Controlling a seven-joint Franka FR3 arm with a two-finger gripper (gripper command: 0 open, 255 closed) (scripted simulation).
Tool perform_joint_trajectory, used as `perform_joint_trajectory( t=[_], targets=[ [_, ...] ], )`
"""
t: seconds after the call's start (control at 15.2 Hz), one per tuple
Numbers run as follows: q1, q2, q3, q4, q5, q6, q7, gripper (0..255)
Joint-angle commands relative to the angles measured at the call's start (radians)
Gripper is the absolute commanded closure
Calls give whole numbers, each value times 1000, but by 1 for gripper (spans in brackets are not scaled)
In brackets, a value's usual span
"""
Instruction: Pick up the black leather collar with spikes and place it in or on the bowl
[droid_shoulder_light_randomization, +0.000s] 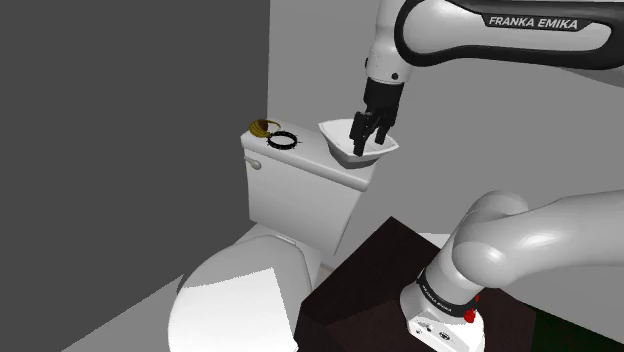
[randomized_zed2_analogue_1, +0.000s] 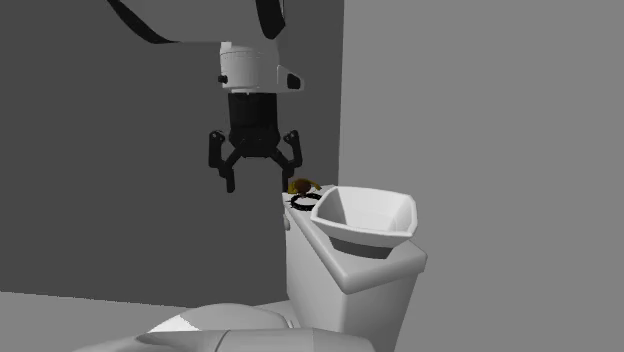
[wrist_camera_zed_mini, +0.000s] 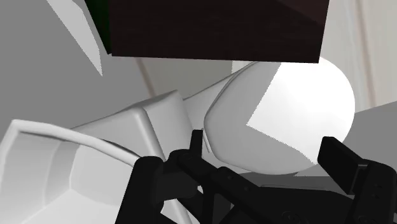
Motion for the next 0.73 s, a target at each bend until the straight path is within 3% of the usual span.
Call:
perform_joint_trajectory(
  t=[0.0, 0.66],
  targets=[
    [0, 0, 0, 0, 0, 0, 0, 0],
    [-9, 391, -46, 168, -22, 229, -105, 0]
  ],
)
